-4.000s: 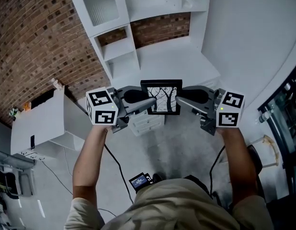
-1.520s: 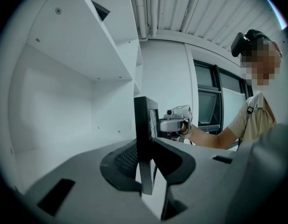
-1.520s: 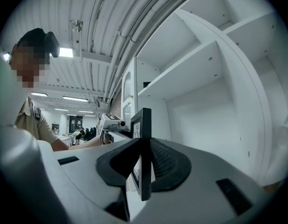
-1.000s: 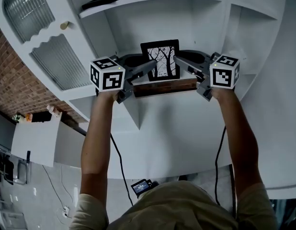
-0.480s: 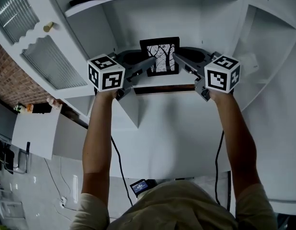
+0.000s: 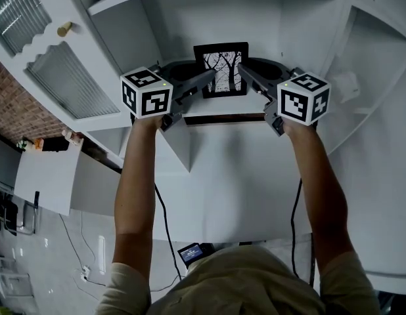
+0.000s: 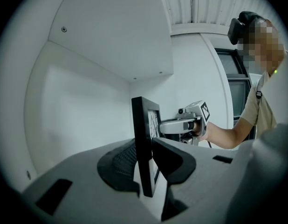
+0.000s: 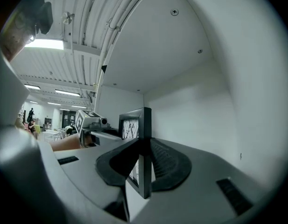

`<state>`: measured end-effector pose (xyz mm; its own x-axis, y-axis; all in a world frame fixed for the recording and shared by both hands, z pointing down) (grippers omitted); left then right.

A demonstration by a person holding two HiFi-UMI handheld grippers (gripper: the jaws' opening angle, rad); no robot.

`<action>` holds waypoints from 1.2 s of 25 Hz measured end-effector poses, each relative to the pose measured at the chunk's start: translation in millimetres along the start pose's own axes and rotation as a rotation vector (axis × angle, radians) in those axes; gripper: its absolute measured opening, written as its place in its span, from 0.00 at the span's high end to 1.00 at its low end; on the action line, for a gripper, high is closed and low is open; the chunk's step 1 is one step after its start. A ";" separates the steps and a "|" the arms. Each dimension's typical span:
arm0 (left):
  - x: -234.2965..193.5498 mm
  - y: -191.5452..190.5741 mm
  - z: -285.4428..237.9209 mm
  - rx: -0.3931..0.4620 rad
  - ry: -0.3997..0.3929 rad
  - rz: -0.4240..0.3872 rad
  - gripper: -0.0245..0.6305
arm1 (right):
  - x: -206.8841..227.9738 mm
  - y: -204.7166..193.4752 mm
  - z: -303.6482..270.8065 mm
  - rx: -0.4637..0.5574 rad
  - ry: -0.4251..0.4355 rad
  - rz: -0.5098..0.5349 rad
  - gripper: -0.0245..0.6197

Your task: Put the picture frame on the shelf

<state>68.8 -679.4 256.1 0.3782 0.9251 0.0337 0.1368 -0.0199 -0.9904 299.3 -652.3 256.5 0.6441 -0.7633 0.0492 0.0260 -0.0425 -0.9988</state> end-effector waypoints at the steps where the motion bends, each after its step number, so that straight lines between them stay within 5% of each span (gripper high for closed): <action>1: -0.9 -0.8 -0.8 0.006 0.001 0.000 0.83 | -0.1 -0.5 0.1 0.004 -0.008 -0.001 0.85; 9: -1.8 -5.1 -1.8 0.041 0.028 -0.010 0.82 | -0.2 -2.2 0.3 0.014 -0.025 0.006 0.85; 20: 16.8 -6.0 0.9 0.054 0.228 -0.010 0.79 | -1.1 -1.6 -1.4 0.019 -0.025 0.003 0.85; 30: 41.5 -12.0 9.1 0.108 0.313 0.062 0.79 | -17.6 -4.3 11.8 0.046 -0.042 -0.039 0.85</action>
<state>74.5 -637.3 268.2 0.6476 0.7619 -0.0045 0.0134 -0.0173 -0.9998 296.8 -631.0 259.8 0.6736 -0.7338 0.0884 0.0861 -0.0408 -0.9954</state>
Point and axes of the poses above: the fingertips, and each gripper's own axes: z backward along the fingers, x to its right, y out of its top, the point moved 10 cm from there along z, backward along the fingers
